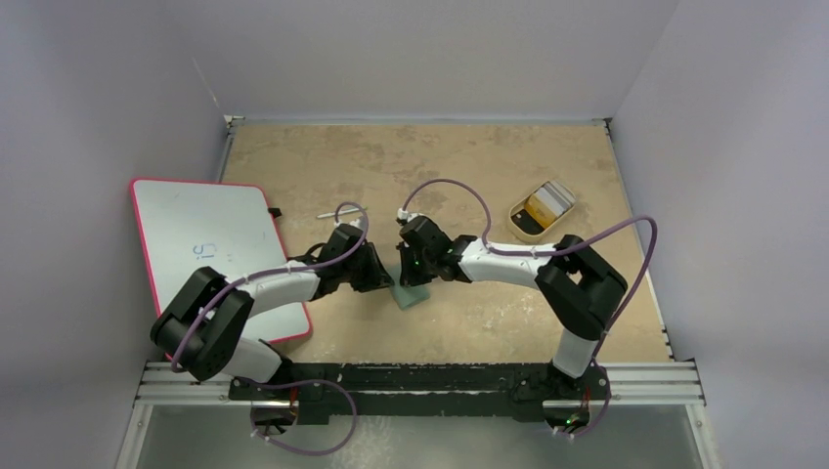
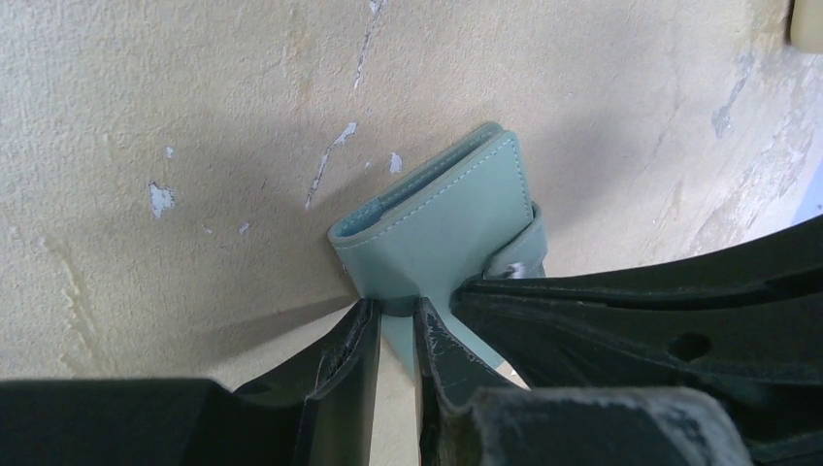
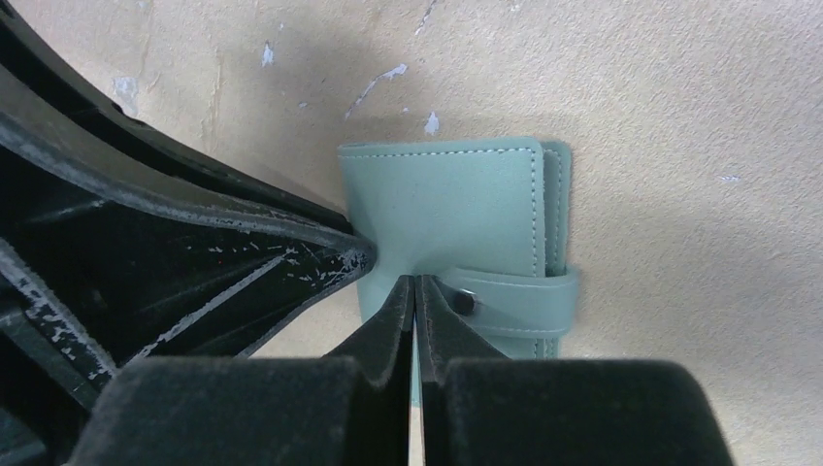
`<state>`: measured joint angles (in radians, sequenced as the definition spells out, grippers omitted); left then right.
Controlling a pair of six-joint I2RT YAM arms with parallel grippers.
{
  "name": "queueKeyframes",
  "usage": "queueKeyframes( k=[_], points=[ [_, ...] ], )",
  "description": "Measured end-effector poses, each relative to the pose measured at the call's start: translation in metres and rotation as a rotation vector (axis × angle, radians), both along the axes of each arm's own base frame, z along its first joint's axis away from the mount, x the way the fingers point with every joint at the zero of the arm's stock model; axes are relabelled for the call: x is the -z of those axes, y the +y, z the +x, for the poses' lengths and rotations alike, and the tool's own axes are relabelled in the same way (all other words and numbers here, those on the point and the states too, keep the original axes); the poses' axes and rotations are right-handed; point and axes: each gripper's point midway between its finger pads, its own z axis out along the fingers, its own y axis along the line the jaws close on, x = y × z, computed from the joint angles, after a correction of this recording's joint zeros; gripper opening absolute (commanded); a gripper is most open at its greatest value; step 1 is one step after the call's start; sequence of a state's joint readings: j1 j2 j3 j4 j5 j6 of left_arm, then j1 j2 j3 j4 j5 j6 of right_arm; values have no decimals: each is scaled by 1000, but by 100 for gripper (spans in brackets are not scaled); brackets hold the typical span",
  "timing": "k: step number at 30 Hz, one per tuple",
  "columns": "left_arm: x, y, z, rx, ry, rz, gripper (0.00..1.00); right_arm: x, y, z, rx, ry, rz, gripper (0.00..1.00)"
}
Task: Put the credit cards into the card holder
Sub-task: Close the card holder at the center of the board.
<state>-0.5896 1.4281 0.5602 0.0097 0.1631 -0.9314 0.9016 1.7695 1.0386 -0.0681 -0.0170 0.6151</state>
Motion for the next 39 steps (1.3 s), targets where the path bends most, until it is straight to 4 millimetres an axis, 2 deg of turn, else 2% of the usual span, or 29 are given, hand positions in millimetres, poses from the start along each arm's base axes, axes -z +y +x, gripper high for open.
queueKeyframes(
  k=[6, 8, 11, 16, 19, 23, 25, 29, 33, 39],
  points=[
    [0, 0, 0, 0, -1, -1, 18, 1, 1, -3, 13, 7, 5, 0],
    [0, 0, 0, 0, -1, -1, 18, 0, 0, -3, 13, 6, 7, 6],
    [0, 0, 0, 0, -1, -1, 19, -3, -2, -6, 10, 13, 5, 9],
    [-6, 1, -1, -1, -10, -7, 22, -27, -5, -8, 10, -9, 33, 14],
    [-13, 1, -1, -1, -24, -16, 23, -48, -7, -2, 18, -44, 73, 14],
    [-17, 0, 1, -1, -30, -18, 22, -61, -20, 11, 46, -67, 109, 15],
    [-20, -3, 4, 0, -35, -23, 21, -56, -31, 17, 66, -63, 106, 16],
    [-24, -9, 12, 4, -41, -31, 20, -37, -47, 17, 82, -21, 77, 17],
    [-23, -14, 17, 13, -36, -34, 19, -28, -45, 13, 59, 6, 77, 18],
    [-8, -17, 18, 23, -1, -20, 18, -16, -40, 12, 38, 26, 79, 18]
  ],
)
